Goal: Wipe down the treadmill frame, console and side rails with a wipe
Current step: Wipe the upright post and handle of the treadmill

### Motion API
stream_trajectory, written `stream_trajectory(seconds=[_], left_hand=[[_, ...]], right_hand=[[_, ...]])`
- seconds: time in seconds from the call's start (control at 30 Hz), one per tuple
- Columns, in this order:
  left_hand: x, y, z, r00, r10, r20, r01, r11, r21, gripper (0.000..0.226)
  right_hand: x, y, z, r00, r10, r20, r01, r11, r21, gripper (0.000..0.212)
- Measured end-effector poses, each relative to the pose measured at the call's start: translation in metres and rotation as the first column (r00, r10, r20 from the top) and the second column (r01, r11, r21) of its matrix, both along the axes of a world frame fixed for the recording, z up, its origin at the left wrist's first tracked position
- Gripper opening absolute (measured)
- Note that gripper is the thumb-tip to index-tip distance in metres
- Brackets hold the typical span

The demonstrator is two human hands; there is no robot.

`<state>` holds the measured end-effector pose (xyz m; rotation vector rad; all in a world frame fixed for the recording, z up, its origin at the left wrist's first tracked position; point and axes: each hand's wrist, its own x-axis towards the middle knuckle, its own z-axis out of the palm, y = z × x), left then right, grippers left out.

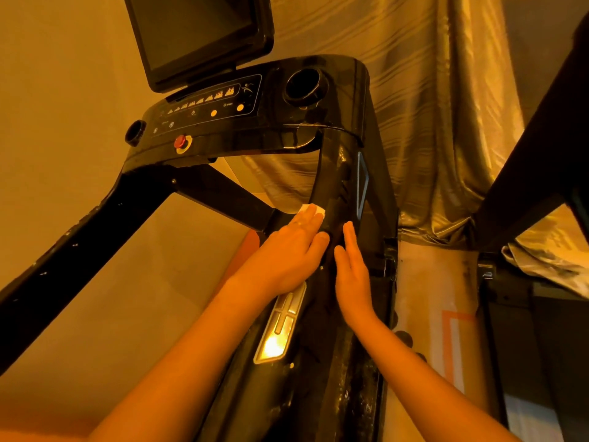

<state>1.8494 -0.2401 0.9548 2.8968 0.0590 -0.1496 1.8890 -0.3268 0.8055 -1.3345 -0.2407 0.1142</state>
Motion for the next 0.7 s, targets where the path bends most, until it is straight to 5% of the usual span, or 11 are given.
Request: stream_trajectory(seconds=[0.33,0.7], left_hand=[[-0.067,0.007,-0.016,0.998,-0.001,0.056,0.008,0.993,-0.12,0.058],[-0.093,0.008,-0.019,0.998,-0.039,0.055,0.045,0.992,-0.115,0.061]], right_hand=[[-0.009,0.011,0.006,0.996,-0.088,-0.007,0.088,0.996,-0.009,0.049],[-0.094,-0.016,0.006,0.998,0.064,-0.022,-0.064,0.998,-0.007,0.053]])
